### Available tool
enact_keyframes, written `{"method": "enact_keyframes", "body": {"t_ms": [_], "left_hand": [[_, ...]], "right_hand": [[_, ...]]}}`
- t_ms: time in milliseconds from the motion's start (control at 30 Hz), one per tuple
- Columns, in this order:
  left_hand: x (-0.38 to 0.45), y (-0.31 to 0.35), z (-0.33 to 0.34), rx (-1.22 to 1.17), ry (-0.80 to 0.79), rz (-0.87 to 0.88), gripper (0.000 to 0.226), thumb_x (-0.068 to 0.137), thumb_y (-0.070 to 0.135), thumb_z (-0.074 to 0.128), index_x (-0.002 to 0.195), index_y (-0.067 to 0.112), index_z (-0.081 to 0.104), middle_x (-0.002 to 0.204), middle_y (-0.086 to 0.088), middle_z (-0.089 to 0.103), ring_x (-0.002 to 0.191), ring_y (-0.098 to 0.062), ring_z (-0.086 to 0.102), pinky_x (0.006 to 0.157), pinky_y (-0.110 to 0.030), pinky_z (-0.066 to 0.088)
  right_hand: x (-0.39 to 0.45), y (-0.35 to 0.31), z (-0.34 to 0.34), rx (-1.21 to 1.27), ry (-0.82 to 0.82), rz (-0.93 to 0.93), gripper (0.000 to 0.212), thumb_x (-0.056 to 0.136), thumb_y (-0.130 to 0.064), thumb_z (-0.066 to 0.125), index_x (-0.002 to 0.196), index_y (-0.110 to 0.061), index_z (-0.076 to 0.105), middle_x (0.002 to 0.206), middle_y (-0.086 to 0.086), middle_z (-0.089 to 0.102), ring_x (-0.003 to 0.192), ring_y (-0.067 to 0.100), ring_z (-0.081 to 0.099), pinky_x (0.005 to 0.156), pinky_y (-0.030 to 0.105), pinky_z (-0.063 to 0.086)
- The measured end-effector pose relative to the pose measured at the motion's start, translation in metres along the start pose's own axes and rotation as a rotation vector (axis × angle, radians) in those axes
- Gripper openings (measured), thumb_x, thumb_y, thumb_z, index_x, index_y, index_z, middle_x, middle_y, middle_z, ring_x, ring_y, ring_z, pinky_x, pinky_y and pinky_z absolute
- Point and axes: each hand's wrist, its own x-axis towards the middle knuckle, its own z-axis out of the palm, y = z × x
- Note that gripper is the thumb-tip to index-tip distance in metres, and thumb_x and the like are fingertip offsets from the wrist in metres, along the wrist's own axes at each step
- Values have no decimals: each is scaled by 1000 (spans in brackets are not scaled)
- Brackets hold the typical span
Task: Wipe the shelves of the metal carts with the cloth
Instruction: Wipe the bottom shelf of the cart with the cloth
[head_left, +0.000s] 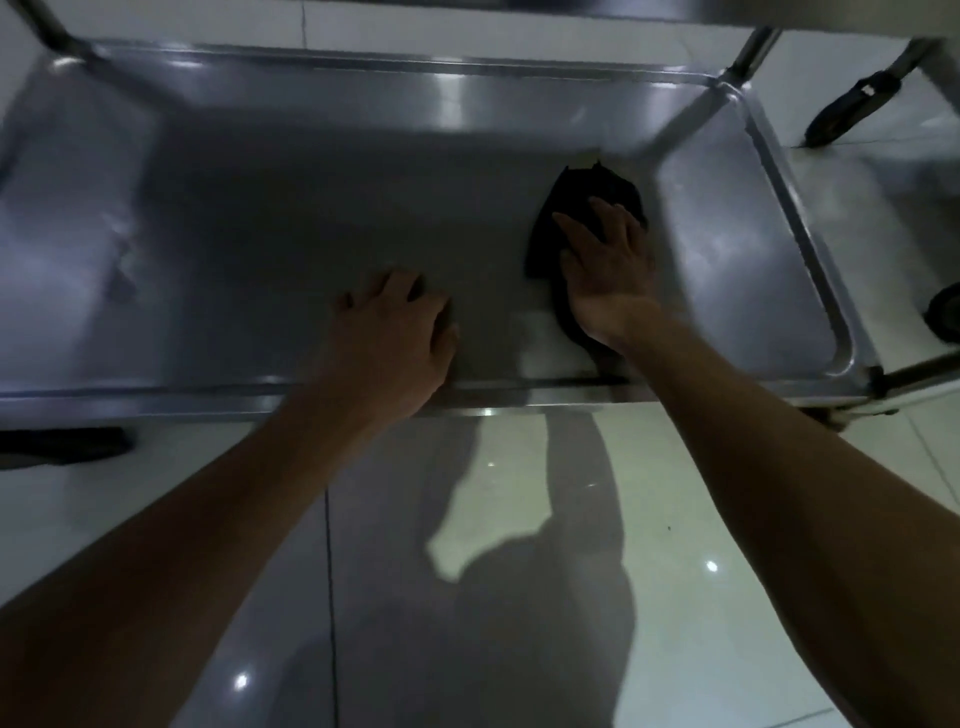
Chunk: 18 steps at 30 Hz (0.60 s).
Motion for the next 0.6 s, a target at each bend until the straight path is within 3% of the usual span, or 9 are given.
{"method": "enact_keyframes", "body": {"t_ms": [300, 600], "left_hand": [[-31, -66, -13, -6, -32, -31, 46, 93, 36, 54, 138, 27, 55, 141, -5, 52, 128, -31, 48, 97, -55, 42], [-20, -36, -17, -19, -32, -83, 45, 90, 33, 50, 133, 21, 57, 135, -7, 55, 125, -32, 48, 97, -53, 43]], "right_hand": [[14, -154, 48, 84, -92, -330, 47, 104, -32, 38, 150, -36, 39, 164, 2, 20, 152, 28, 9, 120, 41, 11], [21, -131, 41, 118, -65, -437, 46, 105, -31, 35, 151, -30, 41, 163, 3, 24, 152, 28, 11, 121, 40, 12]]}}
